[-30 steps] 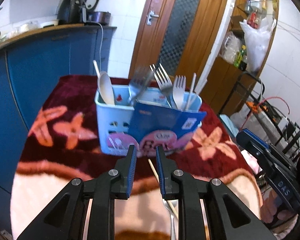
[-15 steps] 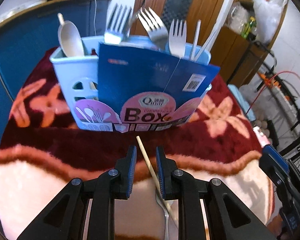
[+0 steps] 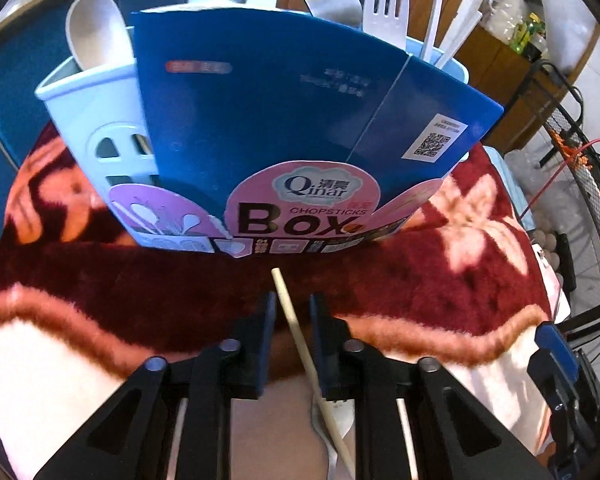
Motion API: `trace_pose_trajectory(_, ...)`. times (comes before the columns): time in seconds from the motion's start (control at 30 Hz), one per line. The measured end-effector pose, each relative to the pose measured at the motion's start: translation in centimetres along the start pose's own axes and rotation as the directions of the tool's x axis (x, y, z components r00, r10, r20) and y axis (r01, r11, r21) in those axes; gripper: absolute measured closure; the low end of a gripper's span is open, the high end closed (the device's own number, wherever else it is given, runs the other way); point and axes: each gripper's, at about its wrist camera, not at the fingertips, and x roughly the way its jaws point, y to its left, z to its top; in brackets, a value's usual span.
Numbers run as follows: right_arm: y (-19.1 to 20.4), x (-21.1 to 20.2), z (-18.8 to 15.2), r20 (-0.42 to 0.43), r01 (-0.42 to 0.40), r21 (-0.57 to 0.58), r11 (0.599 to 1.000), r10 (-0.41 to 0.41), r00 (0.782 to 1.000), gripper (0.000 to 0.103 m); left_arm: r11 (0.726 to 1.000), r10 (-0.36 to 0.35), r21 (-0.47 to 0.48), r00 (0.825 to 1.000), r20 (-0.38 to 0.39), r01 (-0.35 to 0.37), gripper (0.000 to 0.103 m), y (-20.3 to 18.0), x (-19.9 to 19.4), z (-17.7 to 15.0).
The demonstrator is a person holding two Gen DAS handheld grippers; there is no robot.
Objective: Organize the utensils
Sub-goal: 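Grasp another wooden chopstick with the left tool while the right tool grasps a silver fork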
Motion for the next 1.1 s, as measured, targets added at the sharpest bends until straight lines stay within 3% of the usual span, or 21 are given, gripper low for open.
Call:
trace_pose_trajectory(0.27, 0.1, -0.2, -0.1, -0.007, 0.002, -0.001, 1.000, -0.002, 1.000, 0.068, 0.999, -0.026, -0.045, 1.000, 0.006, 0.026, 0.099, 0.2, -0.4, -0.1)
trace_pose_trajectory(0.57, 2.0, 0.1, -0.2, -0.035, -0.006, -0.023, 1.000, 0.006, 0.999, 0.067, 0.993, -0.083, -0.075, 0.985, 0.148, 0.095, 0.099, 2.5, -5.3, -2.0)
trace_pose_trajectory(0.73, 3.7, 0.8, -0.6, -0.072, -0.026, -0.033, 0.999, 0.024, 0.997, 0.067, 0.995, -0.057, -0.063, 0.967, 0.250, 0.075, 0.099, 3.7, -8.3, -2.7)
trace_pose_trajectory(1.1, 7.1, 3.7, -1.7, -0.177, -0.069, -0.049, 0.996, 0.059, 0.982, 0.065, 0.999, 0.031, -0.021, 0.902, 0.431, -0.024, 0.099, 6.2, -13.7, -5.3)
